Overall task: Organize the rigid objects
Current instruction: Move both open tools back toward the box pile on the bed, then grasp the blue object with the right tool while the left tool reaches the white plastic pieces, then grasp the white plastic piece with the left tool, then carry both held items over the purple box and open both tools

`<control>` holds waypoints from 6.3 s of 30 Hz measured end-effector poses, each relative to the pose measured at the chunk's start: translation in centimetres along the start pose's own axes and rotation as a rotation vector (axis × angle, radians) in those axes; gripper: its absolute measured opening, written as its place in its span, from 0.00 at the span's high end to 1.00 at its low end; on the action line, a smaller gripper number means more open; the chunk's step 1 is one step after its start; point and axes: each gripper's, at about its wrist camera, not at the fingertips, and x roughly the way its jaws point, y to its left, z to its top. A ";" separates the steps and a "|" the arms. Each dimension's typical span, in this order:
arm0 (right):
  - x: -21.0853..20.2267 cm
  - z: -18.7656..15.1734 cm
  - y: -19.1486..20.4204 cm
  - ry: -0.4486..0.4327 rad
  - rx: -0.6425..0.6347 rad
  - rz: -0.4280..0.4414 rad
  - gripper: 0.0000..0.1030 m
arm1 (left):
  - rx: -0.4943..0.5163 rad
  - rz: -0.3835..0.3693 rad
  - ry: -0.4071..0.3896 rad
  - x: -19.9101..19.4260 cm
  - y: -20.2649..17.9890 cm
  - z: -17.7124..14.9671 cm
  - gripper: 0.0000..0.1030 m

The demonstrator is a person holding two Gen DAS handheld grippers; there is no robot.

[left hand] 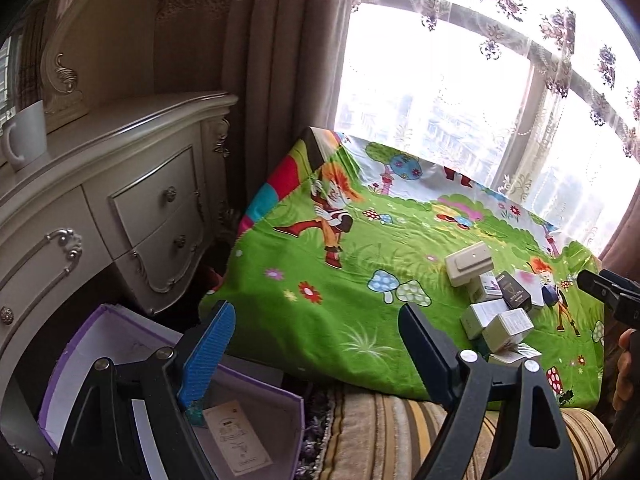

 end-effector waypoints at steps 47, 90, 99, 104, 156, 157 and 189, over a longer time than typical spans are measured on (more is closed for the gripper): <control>2.7 -0.4 -15.1 0.081 0.252 -0.048 0.02 | -0.011 -0.161 0.137 8.5 -5.6 2.6 0.18; 20.0 -3.4 -26.1 0.418 0.239 -0.167 0.55 | -0.028 -0.181 0.495 24.9 -19.2 4.6 0.75; 19.9 -3.5 -25.7 0.405 0.212 -0.157 0.70 | 0.029 -0.245 0.476 26.1 -18.8 4.0 0.82; 19.3 -4.0 -25.6 0.385 0.223 -0.151 0.70 | 0.054 -0.259 0.462 26.3 -19.0 4.0 0.77; 11.5 -3.5 -21.2 0.267 0.227 -0.095 0.70 | 0.815 -0.203 0.432 27.6 -25.9 3.0 0.64; 11.1 -3.4 -20.7 0.262 0.224 -0.095 0.70 | 0.786 -0.193 0.423 26.9 -25.3 2.9 0.64; 4.8 -5.9 16.9 0.338 -0.227 0.361 0.70 | -0.064 0.196 0.276 3.9 7.9 -6.8 0.64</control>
